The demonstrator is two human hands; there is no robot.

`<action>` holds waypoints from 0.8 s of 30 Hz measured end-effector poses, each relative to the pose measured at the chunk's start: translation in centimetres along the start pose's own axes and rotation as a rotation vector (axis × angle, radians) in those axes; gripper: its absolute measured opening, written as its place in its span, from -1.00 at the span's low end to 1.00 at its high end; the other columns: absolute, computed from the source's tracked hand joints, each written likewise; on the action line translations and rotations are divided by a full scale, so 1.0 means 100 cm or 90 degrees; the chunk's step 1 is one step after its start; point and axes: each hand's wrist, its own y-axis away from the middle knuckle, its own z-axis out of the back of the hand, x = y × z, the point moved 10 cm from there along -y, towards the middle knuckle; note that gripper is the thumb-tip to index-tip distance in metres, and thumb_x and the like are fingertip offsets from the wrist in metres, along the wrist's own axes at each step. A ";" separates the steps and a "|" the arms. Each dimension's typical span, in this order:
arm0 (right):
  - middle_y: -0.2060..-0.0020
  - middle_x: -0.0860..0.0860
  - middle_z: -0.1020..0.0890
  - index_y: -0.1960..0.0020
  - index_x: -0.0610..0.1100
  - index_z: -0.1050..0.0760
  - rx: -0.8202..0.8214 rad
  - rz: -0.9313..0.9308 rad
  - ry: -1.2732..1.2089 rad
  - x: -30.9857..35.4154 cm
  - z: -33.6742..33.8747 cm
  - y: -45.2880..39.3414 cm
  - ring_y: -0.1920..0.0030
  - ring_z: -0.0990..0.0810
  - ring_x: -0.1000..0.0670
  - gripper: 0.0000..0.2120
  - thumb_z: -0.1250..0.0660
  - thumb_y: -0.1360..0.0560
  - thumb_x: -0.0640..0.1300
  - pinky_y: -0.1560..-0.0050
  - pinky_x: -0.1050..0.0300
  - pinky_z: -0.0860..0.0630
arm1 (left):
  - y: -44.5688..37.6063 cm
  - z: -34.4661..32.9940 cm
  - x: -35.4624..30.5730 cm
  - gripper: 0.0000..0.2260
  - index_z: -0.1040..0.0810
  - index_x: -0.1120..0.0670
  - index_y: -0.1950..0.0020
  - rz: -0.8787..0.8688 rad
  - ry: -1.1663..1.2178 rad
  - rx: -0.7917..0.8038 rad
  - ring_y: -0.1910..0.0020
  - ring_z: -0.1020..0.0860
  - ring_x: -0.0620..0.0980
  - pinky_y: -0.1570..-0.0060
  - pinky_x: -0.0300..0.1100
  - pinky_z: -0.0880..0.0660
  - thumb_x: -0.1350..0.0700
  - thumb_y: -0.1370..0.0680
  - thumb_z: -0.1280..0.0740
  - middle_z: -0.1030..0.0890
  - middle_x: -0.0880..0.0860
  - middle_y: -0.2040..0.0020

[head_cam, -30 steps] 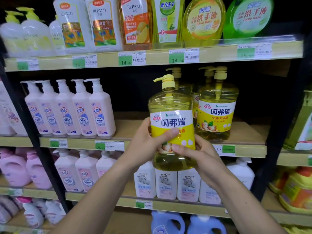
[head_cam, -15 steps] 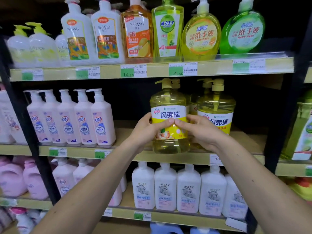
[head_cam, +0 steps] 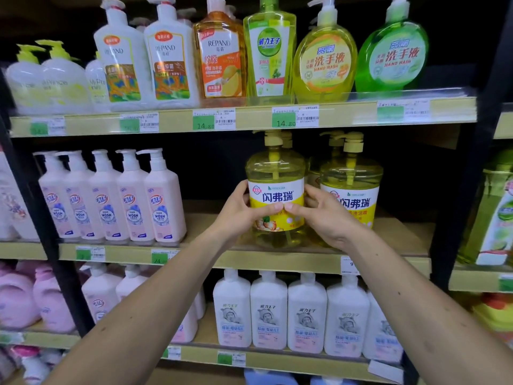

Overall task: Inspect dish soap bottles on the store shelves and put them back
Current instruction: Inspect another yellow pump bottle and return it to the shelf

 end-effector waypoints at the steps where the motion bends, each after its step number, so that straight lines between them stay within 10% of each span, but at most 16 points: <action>1: -0.30 -0.06 -0.70 -0.49 -0.14 -0.51 0.000 0.011 0.008 -0.002 0.001 0.001 -0.33 -0.67 0.00 -0.52 -0.46 -0.60 -0.32 -0.33 -0.02 -0.64 | 0.001 -0.001 0.002 -0.17 -0.51 0.01 -0.42 -0.005 -0.004 0.001 -0.23 -0.72 -0.02 -0.27 0.07 -0.67 -0.13 -0.25 -0.76 -0.76 -0.01 -0.23; 14: -0.32 0.02 -0.65 -0.55 -0.10 -0.42 0.008 0.085 0.069 0.004 0.003 0.001 -0.21 -0.64 0.27 -0.48 -0.43 -0.63 -0.29 -0.08 0.31 -0.63 | -0.004 -0.001 -0.002 -0.32 -0.51 0.08 -0.46 -0.044 -0.021 -0.012 -0.26 -0.71 0.02 -0.15 -0.12 -0.68 0.10 -0.39 -0.67 -0.74 0.05 -0.27; 24: -0.38 -0.03 -0.64 -0.58 -0.14 -0.39 -0.024 0.057 0.101 -0.007 0.004 -0.004 -0.36 -0.64 -0.06 -0.48 -0.41 -0.65 -0.28 -0.33 -0.09 -0.64 | -0.006 -0.007 0.009 -0.31 -0.51 0.09 -0.46 0.001 -0.034 0.009 -0.32 -0.67 0.10 -0.35 0.19 -0.61 0.08 -0.38 -0.66 -0.73 0.09 -0.29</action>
